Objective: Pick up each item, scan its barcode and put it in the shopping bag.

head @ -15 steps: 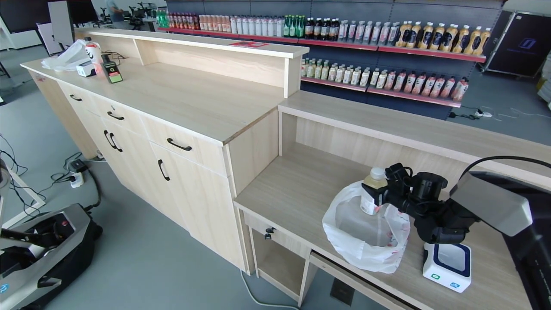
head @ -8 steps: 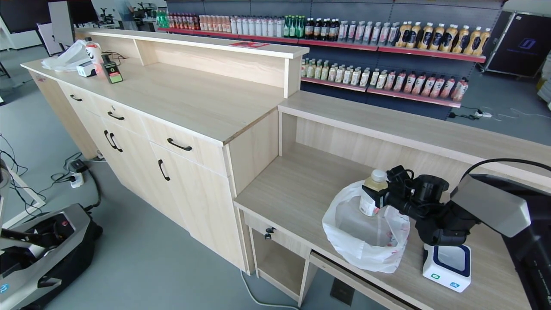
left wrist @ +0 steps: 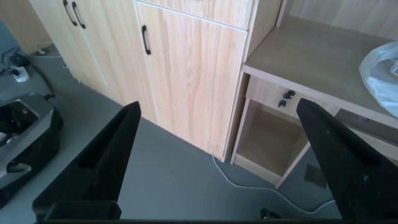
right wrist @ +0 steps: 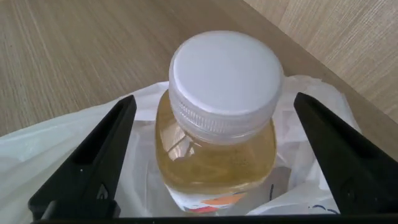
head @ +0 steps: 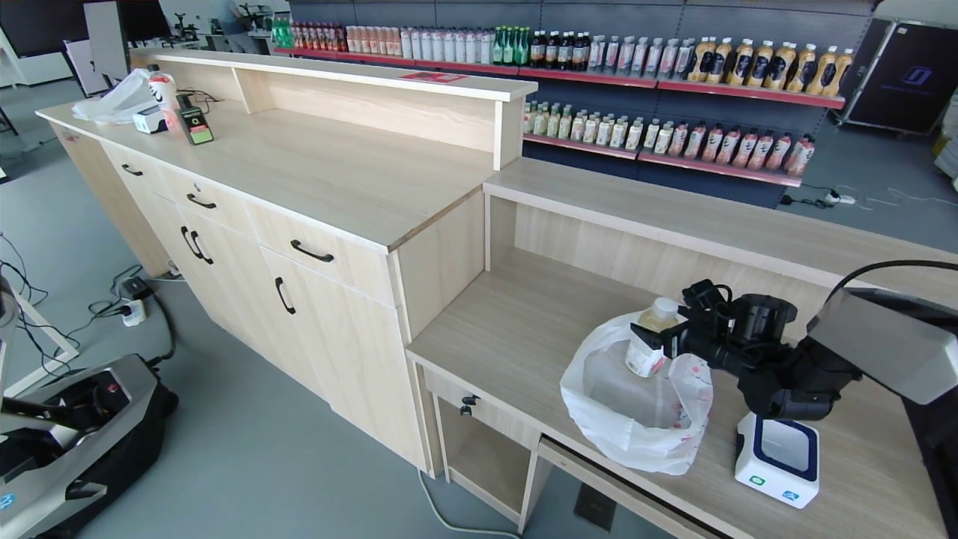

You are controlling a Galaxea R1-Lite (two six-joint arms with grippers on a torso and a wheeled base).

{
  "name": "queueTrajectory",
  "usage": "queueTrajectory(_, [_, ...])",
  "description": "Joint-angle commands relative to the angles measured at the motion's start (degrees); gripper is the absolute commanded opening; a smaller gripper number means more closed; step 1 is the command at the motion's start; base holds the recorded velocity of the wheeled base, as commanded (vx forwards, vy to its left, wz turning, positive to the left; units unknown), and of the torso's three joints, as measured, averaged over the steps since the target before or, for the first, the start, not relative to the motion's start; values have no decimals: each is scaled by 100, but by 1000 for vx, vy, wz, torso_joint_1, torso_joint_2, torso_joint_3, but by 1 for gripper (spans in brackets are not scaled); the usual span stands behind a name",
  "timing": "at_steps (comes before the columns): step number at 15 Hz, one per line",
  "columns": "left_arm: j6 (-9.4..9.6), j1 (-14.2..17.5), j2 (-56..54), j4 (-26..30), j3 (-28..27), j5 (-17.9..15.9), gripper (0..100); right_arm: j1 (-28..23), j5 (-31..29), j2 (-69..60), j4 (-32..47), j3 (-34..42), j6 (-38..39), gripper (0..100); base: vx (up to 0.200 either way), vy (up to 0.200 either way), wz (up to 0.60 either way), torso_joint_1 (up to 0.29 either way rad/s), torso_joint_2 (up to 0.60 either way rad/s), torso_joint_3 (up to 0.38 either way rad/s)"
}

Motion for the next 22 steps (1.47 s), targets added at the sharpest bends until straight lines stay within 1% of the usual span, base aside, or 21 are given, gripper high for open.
queueTrajectory(1, [-1,4,9,0,0,-2,100,-261,-14,-1472,557,809,-114,100,0,0,0,0,0,0])
queueTrajectory(3, [-1,4,9,0,0,-2,100,-665,-5,-2807,1111,1468,-202,100,0,0,0,0,0,0])
queueTrajectory(4, [-1,4,0,0,0,-2,100,-744,-14,-3194,1286,1600,-246,100,0,0,0,0,0,0])
queueTrajectory(5, [-1,4,9,0,0,-2,100,-1078,-5,-4346,1655,2145,-281,100,0,0,0,0,0,0])
queueTrajectory(6, [-1,4,0,0,0,-2,100,-1254,-23,-5084,1796,2522,-307,100,0,0,0,0,0,0])
queueTrajectory(7, [-1,4,9,0,0,-2,100,-1412,-58,-5602,1902,2769,-536,100,0,0,0,0,0,0])
queueTrajectory(8, [-1,4,0,0,0,-2,100,-1641,-84,-5954,1972,2821,-887,100,0,0,0,0,0,0])
queueTrajectory(9, [-1,4,9,0,0,-2,100,-1834,-102,-6147,2051,2751,-896,100,0,0,-600,2,2,-7])
queueTrajectory(10, [-1,4,9,0,0,-2,100,-1948,-242,-6314,2376,2540,-667,100,0,0,-600,7,-2,2])
queueTrajectory(12, [-1,4,0,0,0,-2,100,-1966,-1209,-6367,3035,2118,-360,100,0,0,-600,-7,2,2])
queueTrajectory(13, [-1,4,9,0,0,-2,100,-1966,-2624,-6235,4152,1433,334,100,0,0,-600,7,-7,2])
queueTrajectory(14, [-1,4,0,0,0,-2,100,-1966,-3442,-5919,5180,721,906,100,0,0,-600,2,7,2])
queueTrajectory(15, [-1,4,0,0,0,-2,100,-1966,-3916,-5638,5883,202,1416,100,0,0,-600,-2,-2,2])
queueTrajectory(16, [-1,4,0,0,0,-2,100,-1966,-4540,-5189,6806,-404,2145,100,0,0,-600,2,7,2])
queueTrajectory(17, [-1,4,0,0,0,-2,100,-2019,-4646,-4890,7008,-510,2637,100,0,0,-600,2,7,2])
queueTrajectory(19, [-1,4,0,0,0,-2,100,-2414,-4628,-4179,6955,-422,3182,100,0,0,0,0,0,0])
queueTrajectory(20, [-1,4,9,0,0,-2,100,-2476,-4611,-3932,6946,-396,3481,100,0,0,0,0,0,0])
queueTrajectory(21, [-1,4,9,0,0,-2,100,-2493,-4523,-3572,6955,-413,4026,100,0,0,0,0,0,0])
queueTrajectory(22, [-1,4,0,0,0,-2,100,-2485,-4408,-3361,6946,-483,4298,100,0,0,0,0,0,0])
